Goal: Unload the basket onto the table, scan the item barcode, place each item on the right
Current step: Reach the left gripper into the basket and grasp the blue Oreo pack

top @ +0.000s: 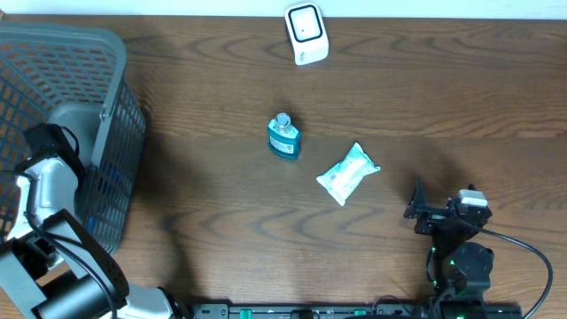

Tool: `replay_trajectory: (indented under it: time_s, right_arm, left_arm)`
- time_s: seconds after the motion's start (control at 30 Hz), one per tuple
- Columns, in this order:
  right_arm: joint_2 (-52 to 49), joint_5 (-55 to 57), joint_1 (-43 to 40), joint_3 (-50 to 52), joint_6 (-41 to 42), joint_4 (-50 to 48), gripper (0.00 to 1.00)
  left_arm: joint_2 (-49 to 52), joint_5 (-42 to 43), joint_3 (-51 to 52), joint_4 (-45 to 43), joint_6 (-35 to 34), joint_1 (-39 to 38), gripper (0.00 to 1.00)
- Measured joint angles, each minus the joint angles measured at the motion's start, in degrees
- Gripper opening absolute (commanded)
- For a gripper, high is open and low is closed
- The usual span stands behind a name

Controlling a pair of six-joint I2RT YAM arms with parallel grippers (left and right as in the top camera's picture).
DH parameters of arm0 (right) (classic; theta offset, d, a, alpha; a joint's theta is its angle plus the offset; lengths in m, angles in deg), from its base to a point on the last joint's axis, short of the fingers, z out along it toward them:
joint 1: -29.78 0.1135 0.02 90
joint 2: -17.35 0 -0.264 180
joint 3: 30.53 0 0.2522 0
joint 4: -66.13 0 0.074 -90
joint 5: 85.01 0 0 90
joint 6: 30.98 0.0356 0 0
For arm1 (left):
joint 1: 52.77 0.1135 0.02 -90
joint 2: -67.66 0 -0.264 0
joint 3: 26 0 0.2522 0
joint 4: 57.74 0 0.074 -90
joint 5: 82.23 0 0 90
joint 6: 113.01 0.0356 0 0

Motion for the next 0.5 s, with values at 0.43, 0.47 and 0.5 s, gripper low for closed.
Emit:
replay_trajectory:
  time_s: [0.43,0.47,0.5]
  right_arm:
    - [0.0,0.0,0.0,0.0,0.0,0.0,0.99]
    - [0.0,0.0,0.0,0.0,0.0,0.0,0.99]
    - [0.0,0.0,0.0,0.0,0.0,0.0,0.99]
  left_arm:
    - [0.0,5.0,-1.8,-6.5,12.9,0.3,0.98]
    - [0.0,5.3,-1.8,-6.1,13.1,0.3,0.98]
    - [0.0,5.7,-1.8,-5.7,13.4,0.4,0.98]
